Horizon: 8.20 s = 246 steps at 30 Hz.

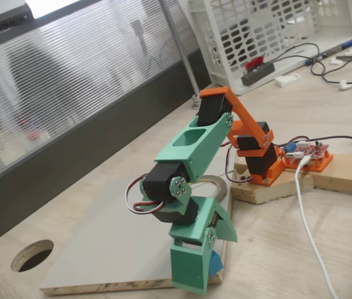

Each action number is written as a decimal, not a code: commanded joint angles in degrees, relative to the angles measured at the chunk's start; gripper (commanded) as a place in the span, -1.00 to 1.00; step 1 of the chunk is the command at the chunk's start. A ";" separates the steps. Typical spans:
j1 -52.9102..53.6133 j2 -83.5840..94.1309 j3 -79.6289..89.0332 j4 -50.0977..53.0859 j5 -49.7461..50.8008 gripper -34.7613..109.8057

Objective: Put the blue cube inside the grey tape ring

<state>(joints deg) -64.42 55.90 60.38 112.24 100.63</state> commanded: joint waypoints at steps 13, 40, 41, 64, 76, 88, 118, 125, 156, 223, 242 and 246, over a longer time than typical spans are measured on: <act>-0.09 0.18 -0.09 0.79 0.97 0.78; -0.09 1.23 -0.62 -11.43 0.88 -0.15; -0.09 1.23 -0.62 -11.43 0.88 -0.17; -0.09 8.00 -0.44 -10.72 0.97 -0.38; -0.09 25.66 0.00 -10.72 0.79 -0.38; 7.38 26.02 0.09 -11.34 0.97 -0.38; 72.07 29.79 13.80 -11.43 0.79 -0.38; 71.54 45.97 38.32 -16.08 0.62 -0.38; 71.63 56.87 74.09 -51.50 0.44 -0.38; 71.28 52.82 24.96 3.08 0.62 -0.06; 71.98 54.76 25.58 3.08 0.70 -0.53; 71.98 54.67 25.66 2.99 0.88 -0.53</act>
<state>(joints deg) 6.86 109.25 86.48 113.99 100.90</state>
